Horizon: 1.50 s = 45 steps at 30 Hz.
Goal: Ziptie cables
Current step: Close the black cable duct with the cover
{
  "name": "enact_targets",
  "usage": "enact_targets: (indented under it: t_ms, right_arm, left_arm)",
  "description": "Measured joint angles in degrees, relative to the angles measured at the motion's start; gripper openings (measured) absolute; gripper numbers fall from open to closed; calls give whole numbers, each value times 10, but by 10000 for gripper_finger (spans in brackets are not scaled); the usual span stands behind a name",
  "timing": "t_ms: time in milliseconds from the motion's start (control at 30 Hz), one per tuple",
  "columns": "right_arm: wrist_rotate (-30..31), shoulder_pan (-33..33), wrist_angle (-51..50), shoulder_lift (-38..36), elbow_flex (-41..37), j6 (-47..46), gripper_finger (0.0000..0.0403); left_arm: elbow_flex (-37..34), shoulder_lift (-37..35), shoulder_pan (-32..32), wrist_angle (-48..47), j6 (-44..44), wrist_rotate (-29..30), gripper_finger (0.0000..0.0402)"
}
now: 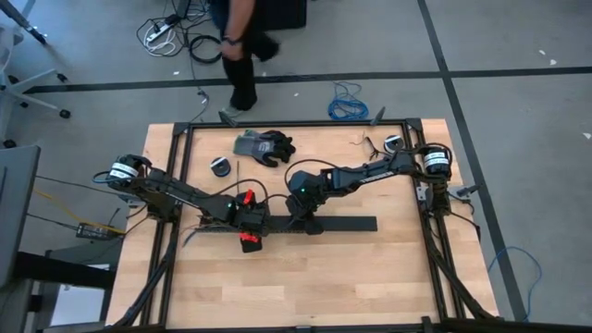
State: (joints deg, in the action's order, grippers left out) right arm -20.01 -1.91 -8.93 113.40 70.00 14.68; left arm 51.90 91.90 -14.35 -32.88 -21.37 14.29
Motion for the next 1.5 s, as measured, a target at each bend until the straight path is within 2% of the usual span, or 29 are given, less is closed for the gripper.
enact_targets:
  t_ms: [700,967,1200,1367,1500]
  right_arm:
    - [-8,-4,0,-2,0,4,0]
    - [-44,-11,23,-1,-1,8,0]
    - [-62,-12,28,-49,-4,5,16]
    - [-48,-12,-8,-83,-2,8,23]
    - [-10,-11,-64,-89,-2,8,9]
  left_arm:
    - [-4,0,0,4,3,-13,231]
    - [0,0,0,-1,3,-16,227]
    - [1,0,0,1,0,-18,227]
    - [1,0,0,2,-13,-15,227]
    - [0,0,2,11,-61,4,227]
